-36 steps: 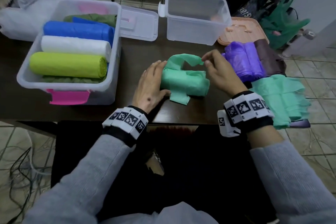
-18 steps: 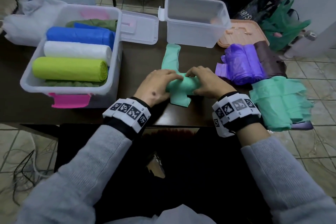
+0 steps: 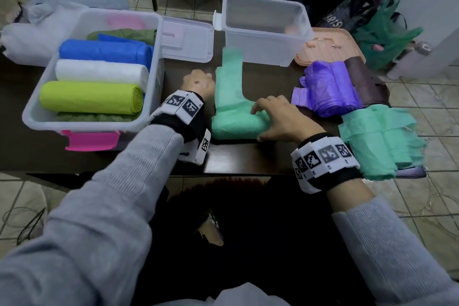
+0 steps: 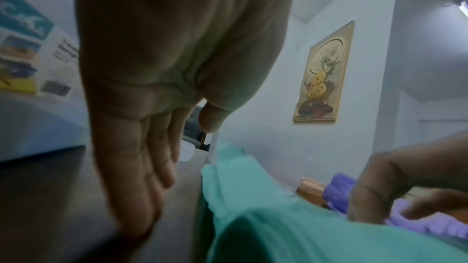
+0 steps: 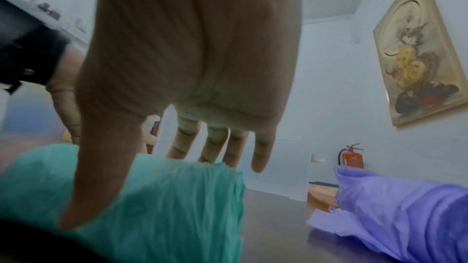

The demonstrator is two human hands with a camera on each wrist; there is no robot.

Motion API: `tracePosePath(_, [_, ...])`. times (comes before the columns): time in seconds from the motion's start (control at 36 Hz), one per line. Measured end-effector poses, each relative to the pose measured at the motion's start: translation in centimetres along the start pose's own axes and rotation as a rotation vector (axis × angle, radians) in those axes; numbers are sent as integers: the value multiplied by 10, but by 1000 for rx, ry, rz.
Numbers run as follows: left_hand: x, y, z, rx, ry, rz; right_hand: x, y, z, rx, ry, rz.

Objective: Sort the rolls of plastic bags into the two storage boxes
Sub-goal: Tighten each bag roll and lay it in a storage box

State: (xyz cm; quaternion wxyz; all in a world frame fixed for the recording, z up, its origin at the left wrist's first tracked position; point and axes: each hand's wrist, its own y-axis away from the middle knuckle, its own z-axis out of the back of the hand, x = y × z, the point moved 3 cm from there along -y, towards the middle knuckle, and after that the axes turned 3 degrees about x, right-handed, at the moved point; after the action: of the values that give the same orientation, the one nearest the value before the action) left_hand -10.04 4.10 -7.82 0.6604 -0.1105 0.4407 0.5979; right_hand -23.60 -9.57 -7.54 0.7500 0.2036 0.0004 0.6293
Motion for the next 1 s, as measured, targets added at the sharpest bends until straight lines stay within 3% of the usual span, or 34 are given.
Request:
tracePosePath(0.08, [-1,-2,-9,143,8,44,10,2,0,-51,98,40])
tracePosePath(0.22, [-7,8,-19,372,99,101,25,-4,-10,33,93,58])
tracePosePath(0.39, [-6,7,-27,421,143,156,35,-1,-17,69,126,74])
tracePosePath(0.5, [-10,10,-26,460,427,185,40,2,-25,114,124,101])
tracePosePath(0.61, [-25,10,-11,323,653,73,41,5,-28,129,158,116])
tracePosePath(0.72, [-40,5,6,222,684,-64,44,7,-27,134,152,119])
tracePosePath(0.83, [-42,-7,14,85,658,-84,47,7,-26,126,153,116])
tracePosePath(0.89, [-40,-12,18,-64,461,-104,48,6,-27,136,154,108])
tracePosePath(1.0, [-41,-7,16,-261,-227,-285,49,6,-30,141,141,101])
